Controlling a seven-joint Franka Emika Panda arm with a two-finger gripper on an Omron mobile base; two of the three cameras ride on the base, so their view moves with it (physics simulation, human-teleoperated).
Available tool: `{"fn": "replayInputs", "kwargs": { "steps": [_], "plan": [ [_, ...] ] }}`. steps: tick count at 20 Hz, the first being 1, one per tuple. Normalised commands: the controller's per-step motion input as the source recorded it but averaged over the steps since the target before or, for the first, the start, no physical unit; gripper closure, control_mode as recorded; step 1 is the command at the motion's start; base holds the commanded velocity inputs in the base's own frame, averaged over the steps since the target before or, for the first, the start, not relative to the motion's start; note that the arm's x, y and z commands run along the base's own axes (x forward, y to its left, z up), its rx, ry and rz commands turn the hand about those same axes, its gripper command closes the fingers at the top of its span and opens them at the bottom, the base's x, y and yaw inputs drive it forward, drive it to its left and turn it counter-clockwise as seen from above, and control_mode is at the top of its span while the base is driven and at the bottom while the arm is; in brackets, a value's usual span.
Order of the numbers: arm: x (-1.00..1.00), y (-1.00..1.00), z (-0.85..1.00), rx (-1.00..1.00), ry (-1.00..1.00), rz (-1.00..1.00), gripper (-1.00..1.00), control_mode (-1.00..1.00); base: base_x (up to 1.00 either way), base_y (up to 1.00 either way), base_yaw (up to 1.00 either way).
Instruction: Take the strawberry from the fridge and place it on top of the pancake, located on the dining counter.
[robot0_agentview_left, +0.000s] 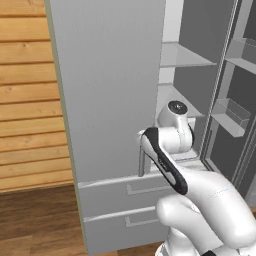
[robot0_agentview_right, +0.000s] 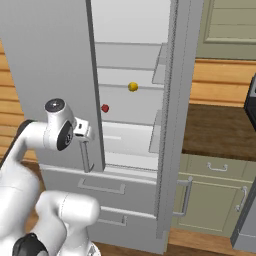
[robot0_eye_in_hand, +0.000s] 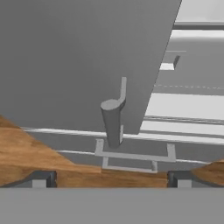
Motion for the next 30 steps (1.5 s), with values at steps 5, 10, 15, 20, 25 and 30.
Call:
{"fn": "replayInputs", "kwargs": {
  "steps": [5,10,15,20,25,30],
  "plan": [
    [0.54,0.00,-0.28,0.00,0.00,0.00,-1.00,-1.00,0.00,0.00,0.00],
    [0.57,0.00,-0.15,0.00,0.00,-0.01,-1.00,-1.00,0.00,0.00,0.00],
    [0.47,0.00,-0.21,0.00,0.00,-0.02,-1.00,-1.00,0.00,0.00,0.00],
    [0.37,0.09,-0.29,0.00,0.00,-0.03,-1.00,-1.00,0.00,0.00,0.00],
    [0.23,0.12,-0.40,0.00,0.00,-0.02,-1.00,-1.00,0.00,0.00,0.00],
    [0.08,0.08,-0.42,0.00,0.00,-0.02,1.00,-1.00,0.00,0.00,0.00]
  ]
}}
